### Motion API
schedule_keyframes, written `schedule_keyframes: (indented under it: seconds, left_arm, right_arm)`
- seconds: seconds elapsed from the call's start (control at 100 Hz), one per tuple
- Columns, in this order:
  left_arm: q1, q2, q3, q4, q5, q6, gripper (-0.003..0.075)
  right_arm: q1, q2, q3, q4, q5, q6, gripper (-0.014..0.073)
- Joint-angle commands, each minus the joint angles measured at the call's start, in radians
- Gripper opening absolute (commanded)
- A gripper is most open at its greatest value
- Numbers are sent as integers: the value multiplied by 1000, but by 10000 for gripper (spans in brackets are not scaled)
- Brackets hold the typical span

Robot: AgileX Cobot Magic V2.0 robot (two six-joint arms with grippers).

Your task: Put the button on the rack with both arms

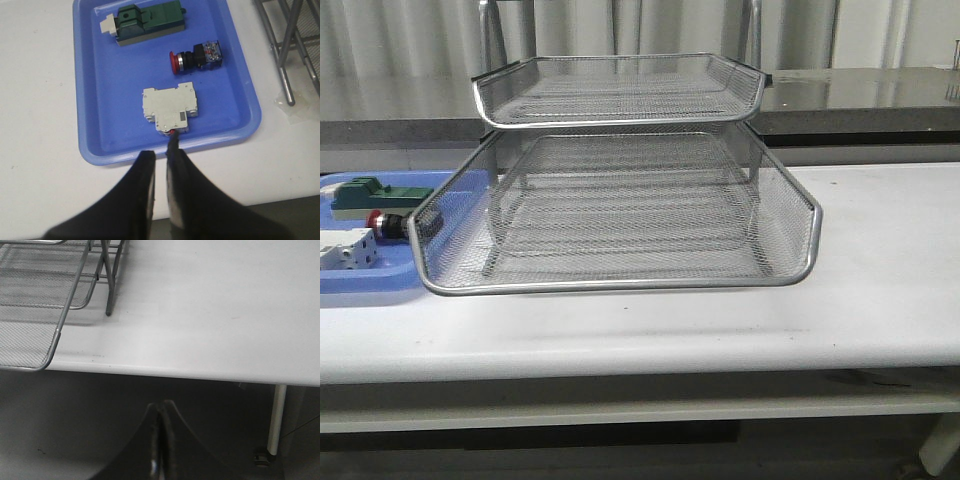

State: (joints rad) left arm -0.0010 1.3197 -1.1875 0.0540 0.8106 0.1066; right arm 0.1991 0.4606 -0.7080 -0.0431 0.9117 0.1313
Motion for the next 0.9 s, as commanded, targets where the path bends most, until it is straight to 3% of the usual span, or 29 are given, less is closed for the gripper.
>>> schedule_keyframes:
  seconds: [0.0,0.1,0.22,0.56,0.89]
  left_arm:
    - [-7,-16,-40,-2,-38,10,233]
    - [-7,-16,-40,-1,-36,37,457]
    - [-7,-16,-40,-1,-36,37,604]
    - [-7,-2,-46,-54,-58,40,607]
    - [-7,218,-275,-54,-90,286,607]
  right_arm:
    - [-7,3,-23,-17,-56,-6,-67]
    - [-7,3,-23,-17,-56,-6,-67]
    - [-7,3,-23,-17,-56,-6,-67]
    - [-7,3,-23,-17,-56,-6,-67]
    - [-7,3,-23,-17,-56,-6,-67]
